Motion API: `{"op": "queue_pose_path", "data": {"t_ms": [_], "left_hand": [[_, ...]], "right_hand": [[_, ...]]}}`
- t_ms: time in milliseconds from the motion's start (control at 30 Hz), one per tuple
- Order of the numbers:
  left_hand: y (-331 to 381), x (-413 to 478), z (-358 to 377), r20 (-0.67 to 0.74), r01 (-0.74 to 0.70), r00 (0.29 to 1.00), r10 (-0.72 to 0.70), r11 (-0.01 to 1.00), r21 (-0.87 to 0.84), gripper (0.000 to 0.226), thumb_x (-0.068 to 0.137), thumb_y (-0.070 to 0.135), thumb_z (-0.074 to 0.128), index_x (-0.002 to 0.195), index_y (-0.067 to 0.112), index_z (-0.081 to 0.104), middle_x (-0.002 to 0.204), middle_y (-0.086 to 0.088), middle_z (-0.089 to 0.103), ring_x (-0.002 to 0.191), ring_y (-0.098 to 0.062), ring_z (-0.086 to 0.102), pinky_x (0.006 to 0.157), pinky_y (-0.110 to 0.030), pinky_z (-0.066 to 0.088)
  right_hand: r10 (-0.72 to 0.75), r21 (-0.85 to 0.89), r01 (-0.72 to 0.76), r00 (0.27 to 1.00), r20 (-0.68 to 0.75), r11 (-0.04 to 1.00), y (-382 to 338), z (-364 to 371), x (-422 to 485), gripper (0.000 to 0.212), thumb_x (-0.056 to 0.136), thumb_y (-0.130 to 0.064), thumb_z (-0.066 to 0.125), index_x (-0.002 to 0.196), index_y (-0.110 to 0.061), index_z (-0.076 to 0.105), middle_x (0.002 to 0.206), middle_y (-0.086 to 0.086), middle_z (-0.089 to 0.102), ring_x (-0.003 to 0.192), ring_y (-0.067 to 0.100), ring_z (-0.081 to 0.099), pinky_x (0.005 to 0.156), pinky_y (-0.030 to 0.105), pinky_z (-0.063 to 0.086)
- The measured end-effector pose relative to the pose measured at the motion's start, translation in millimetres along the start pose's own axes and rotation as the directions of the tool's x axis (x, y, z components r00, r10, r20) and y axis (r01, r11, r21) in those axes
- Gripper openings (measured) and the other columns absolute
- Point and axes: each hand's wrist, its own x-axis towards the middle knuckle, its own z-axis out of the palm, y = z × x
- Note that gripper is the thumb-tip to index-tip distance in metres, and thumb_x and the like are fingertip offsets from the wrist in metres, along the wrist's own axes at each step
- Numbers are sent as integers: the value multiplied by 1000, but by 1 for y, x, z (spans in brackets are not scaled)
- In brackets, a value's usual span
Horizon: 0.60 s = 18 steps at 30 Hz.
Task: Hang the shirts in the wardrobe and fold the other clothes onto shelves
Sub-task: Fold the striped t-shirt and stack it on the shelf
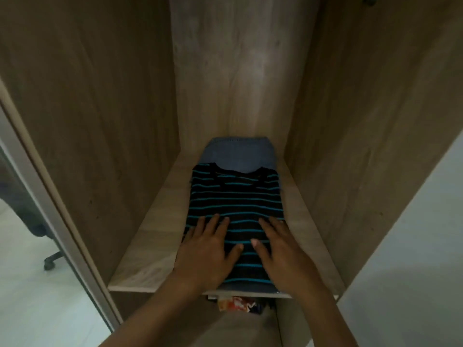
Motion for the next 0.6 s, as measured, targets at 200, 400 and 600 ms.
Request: {"op": "queue_pose_path", "data": {"t_ms": [200, 400, 600], "left_hand": [[-12, 1, 14, -28, -16, 999, 18, 997, 70, 84, 87, 80, 10, 158, 36, 2, 167, 9, 0, 154, -20, 0, 123, -38, 6], [-22, 12, 13, -21, -35, 999, 37, 996, 88, 87, 84, 82, 11, 158, 37, 3, 167, 8, 4, 153, -20, 3, 124, -39, 10], [-13, -12, 17, -291, -30, 955, 64, 992, 119, 80, 91, 75, 17, 145, 24, 49, 146, -4, 48, 134, -26, 43, 108, -45, 37]], "right_hand": [[53, -84, -65, 988, -142, 994, 5, 22, -23, 80, 86, -74, -5, 157, -38, 1, 167, -9, 1, 152, 12, 8, 124, 34, 8], [58, -111, -70, 992, -116, 991, 0, 23, -15, 70, 97, -65, 10, 159, -32, 3, 167, -4, 2, 153, 17, 5, 124, 44, 4], [-59, -94, 22, 909, -413, 995, 5, 34, -28, 57, 99, -57, 32, 141, -24, 51, 147, 4, 45, 137, 26, 40, 108, 51, 39]]}}
